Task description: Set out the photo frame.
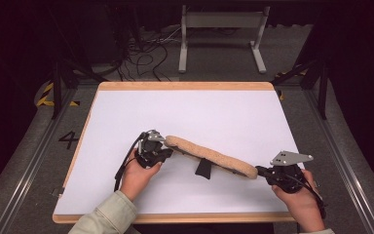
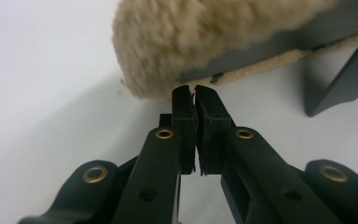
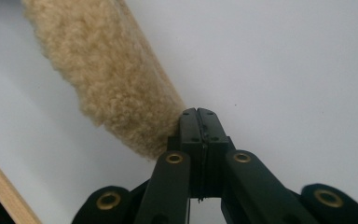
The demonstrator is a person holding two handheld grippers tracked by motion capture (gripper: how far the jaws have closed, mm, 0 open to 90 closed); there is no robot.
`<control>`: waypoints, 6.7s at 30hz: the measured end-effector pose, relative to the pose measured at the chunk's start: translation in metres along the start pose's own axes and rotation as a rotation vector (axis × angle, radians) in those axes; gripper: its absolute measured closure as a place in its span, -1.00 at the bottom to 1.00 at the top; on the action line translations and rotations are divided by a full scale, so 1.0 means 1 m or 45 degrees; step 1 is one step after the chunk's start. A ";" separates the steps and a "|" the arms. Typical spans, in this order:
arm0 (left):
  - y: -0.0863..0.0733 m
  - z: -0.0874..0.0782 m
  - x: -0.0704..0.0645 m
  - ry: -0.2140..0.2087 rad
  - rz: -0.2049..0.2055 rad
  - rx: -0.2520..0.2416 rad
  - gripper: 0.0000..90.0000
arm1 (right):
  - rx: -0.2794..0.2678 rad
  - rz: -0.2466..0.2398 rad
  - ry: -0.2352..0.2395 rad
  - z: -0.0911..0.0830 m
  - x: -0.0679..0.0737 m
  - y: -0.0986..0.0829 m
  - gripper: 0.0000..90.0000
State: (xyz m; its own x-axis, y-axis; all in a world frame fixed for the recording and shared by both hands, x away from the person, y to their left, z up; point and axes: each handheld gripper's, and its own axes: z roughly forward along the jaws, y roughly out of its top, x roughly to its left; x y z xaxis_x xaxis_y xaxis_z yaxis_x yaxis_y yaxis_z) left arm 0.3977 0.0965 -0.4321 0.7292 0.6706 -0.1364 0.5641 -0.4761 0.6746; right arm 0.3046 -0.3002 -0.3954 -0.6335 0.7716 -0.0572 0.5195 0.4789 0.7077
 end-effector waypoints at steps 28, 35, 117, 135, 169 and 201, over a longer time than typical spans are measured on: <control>0.010 0.033 -0.110 -0.288 0.283 -0.131 1.00 | -0.027 0.099 -0.068 -0.015 -0.007 -0.003 1.00; 0.013 0.057 -0.124 -0.245 0.273 -0.100 1.00 | -0.033 0.114 -0.078 -0.016 -0.010 -0.003 1.00; -0.039 -0.037 -0.042 -0.142 0.096 -0.025 0.81 | 0.131 -0.341 0.412 0.065 0.103 0.045 1.00; -0.040 -0.033 -0.019 -0.135 0.070 -0.047 0.81 | 0.049 -0.451 0.639 0.041 0.116 0.050 1.00; -0.056 -0.036 -0.007 -0.012 -0.017 0.025 0.87 | -0.050 -0.321 0.318 0.078 0.106 0.057 1.00; -0.087 -0.073 -0.002 -0.031 -0.136 -0.019 0.62 | -0.118 -0.390 0.441 0.141 0.157 0.115 0.98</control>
State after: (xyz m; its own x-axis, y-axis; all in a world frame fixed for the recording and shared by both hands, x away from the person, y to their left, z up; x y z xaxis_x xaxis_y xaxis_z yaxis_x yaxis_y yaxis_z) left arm 0.3191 0.1779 -0.4378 0.6744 0.7029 -0.2260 0.6337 -0.3940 0.6657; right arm 0.3458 -0.0650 -0.4228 -0.9119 0.4079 -0.0459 0.2353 0.6109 0.7559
